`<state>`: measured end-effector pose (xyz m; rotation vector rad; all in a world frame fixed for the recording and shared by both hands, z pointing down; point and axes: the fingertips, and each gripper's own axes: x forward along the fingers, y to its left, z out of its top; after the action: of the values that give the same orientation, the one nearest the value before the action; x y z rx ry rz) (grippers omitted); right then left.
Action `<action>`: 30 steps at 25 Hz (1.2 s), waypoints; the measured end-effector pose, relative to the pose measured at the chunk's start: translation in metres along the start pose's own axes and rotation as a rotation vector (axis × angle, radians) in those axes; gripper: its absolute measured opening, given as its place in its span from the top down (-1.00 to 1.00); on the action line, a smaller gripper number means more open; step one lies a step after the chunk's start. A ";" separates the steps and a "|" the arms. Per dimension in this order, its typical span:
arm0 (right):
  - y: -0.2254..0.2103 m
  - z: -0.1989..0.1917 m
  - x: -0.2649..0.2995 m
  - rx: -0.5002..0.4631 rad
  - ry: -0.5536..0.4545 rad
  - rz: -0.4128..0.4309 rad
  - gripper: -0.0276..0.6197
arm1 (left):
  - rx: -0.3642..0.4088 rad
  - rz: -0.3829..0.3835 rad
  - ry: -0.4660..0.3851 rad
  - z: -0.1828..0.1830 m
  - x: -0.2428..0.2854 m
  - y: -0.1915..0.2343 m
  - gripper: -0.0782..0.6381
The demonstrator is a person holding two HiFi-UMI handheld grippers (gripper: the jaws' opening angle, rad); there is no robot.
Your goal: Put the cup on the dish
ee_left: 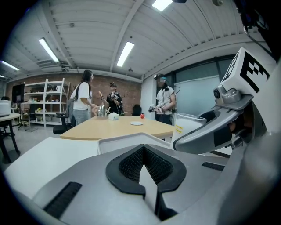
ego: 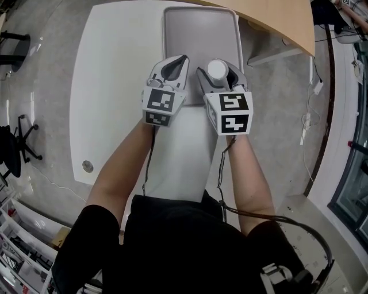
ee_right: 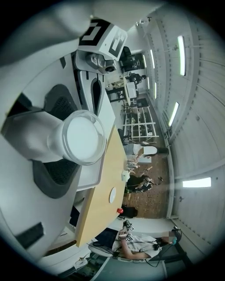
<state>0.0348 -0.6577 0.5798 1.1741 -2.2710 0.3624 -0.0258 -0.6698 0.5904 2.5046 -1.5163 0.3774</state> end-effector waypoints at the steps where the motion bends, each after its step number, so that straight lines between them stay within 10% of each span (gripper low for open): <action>1: 0.000 -0.002 0.005 0.000 0.004 -0.001 0.13 | -0.005 0.002 -0.001 -0.003 0.001 0.003 0.78; 30: -0.007 -0.050 0.068 0.019 0.115 -0.005 0.13 | -0.009 0.014 -0.004 -0.020 0.030 0.001 0.78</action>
<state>0.0264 -0.6833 0.6604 1.1387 -2.1701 0.4389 -0.0162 -0.6898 0.6188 2.4906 -1.5348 0.3663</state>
